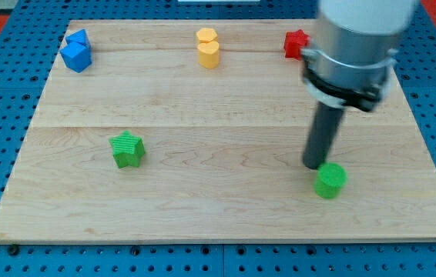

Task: Move your arm to the green star

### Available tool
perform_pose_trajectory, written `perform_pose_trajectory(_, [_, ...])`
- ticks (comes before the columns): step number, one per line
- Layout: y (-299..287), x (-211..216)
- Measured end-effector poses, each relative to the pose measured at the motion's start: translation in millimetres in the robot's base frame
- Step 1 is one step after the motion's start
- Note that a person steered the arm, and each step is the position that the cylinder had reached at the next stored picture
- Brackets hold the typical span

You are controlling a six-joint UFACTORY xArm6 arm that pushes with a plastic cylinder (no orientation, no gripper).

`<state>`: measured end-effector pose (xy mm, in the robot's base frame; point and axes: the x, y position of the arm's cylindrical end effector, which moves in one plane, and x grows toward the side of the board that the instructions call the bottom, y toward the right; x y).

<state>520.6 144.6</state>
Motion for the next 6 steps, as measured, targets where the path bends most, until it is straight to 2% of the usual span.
perform_pose_trajectory(1, [-7, 3])
perform_pose_trajectory(3, [-240, -75])
perform_pose_trajectory(4, [-323, -82])
perform_pose_trajectory(5, [-297, -33])
perform_pose_trajectory(6, [-210, -27])
